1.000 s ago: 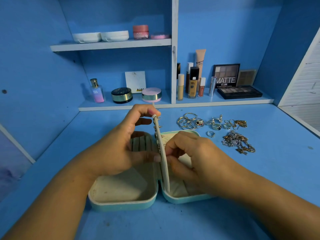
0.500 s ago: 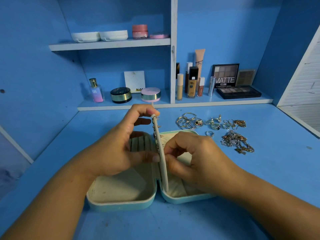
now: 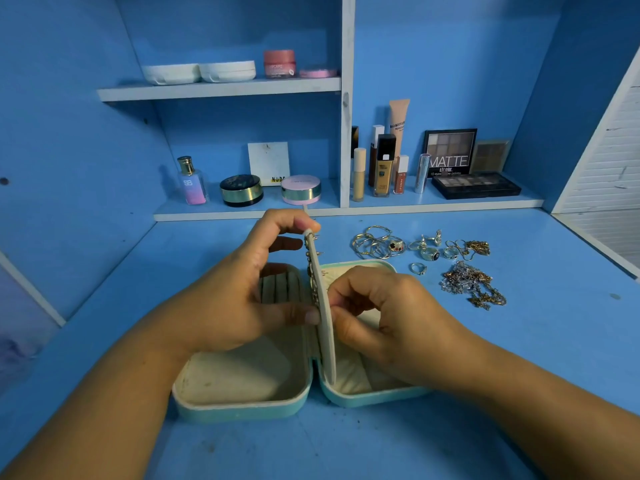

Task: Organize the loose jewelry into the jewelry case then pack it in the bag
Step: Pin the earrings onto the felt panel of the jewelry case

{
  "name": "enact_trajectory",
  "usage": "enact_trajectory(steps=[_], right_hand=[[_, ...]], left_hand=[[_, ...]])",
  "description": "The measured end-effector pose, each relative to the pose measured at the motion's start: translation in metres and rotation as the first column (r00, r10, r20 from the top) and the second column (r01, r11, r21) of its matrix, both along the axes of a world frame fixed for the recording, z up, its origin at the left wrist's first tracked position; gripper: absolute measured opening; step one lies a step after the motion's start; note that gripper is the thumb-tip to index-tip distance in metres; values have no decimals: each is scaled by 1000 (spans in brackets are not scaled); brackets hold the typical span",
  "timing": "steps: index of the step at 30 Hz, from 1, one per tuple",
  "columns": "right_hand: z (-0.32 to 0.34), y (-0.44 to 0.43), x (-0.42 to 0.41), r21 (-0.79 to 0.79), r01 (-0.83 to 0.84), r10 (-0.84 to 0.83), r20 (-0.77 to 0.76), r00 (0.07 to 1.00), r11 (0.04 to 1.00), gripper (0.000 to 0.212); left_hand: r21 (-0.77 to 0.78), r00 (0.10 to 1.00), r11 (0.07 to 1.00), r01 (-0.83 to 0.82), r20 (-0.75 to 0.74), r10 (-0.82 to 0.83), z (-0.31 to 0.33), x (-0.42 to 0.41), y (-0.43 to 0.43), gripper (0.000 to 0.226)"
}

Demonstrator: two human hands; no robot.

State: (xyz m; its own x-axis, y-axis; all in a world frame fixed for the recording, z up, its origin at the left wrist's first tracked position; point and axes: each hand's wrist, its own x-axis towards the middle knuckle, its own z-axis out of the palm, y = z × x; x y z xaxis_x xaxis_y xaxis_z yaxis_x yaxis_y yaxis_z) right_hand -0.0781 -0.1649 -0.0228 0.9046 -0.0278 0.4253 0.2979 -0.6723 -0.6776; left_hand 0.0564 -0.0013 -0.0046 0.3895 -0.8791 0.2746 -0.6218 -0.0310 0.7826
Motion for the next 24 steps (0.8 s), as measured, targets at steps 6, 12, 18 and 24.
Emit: enact_trajectory(steps=[6,12,18,24], right_hand=[[2,0,-1,-13,-5,5,-10,1000,1000,3],[-1,-2,0,-48,-11,11,3,1000,999,3],[-3,-5,1,76,-55,61,-72,996,996,3],[12,-20,0,647,52,57,-147,987,761,39]], left_hand=[[3,1000,1000,0,-8,0,0,0,0,75],[4,1000,1000,-5,13,5,0,-1,-1,75],[34,999,999,-37,33,36,0,-3,0,79],[120,986,989,-84,150,66,-2,-3,-2,90]])
